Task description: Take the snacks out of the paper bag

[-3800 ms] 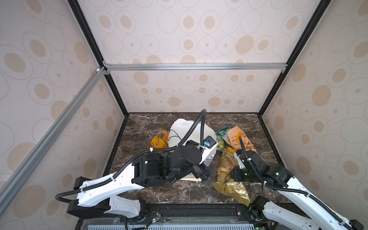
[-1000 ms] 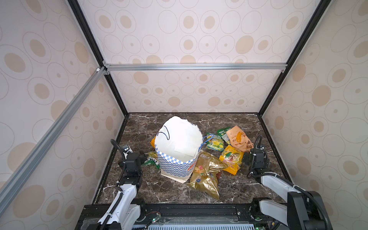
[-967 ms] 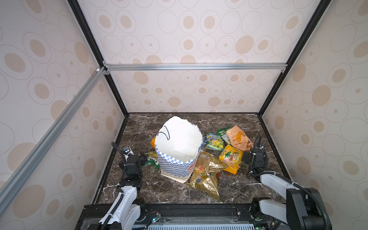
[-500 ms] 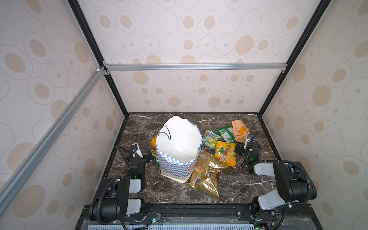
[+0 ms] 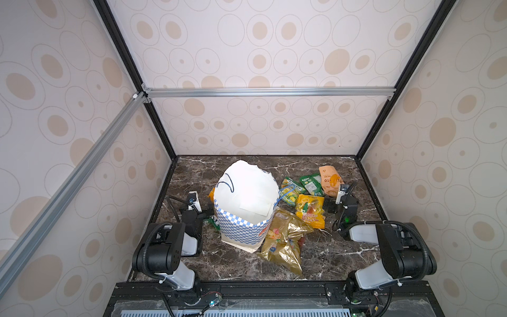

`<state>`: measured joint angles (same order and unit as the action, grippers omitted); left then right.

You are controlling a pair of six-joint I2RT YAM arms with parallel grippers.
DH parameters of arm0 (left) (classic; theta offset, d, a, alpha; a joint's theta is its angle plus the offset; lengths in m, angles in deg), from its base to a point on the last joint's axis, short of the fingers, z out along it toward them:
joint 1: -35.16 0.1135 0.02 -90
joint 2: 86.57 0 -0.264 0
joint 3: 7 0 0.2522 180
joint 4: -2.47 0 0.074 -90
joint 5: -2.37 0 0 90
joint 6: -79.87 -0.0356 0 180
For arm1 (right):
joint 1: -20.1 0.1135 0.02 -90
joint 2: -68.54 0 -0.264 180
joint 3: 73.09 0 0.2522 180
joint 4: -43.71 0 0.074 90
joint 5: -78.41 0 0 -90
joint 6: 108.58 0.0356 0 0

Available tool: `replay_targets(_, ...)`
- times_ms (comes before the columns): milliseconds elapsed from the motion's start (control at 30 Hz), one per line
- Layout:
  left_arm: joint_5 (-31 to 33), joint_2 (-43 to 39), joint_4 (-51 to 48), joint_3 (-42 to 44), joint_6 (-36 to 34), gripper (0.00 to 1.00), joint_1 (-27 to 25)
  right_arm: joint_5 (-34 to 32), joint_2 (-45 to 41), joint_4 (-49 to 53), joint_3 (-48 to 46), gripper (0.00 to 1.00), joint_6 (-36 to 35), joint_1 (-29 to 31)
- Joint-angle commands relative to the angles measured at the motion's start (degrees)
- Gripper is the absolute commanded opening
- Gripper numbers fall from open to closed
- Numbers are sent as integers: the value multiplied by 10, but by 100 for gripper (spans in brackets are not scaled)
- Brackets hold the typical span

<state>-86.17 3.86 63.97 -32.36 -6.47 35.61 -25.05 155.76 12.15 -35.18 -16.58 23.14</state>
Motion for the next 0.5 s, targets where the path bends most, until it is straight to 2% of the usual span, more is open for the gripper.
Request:
replay_targets(0,-15,1,20,-16,-27,98,-5,10,6,-12,-7,100,-11,7)
replay_targets(467,-5,0,16,-16,-31,98,-13,10,6,-13,-6,100,-10,7)
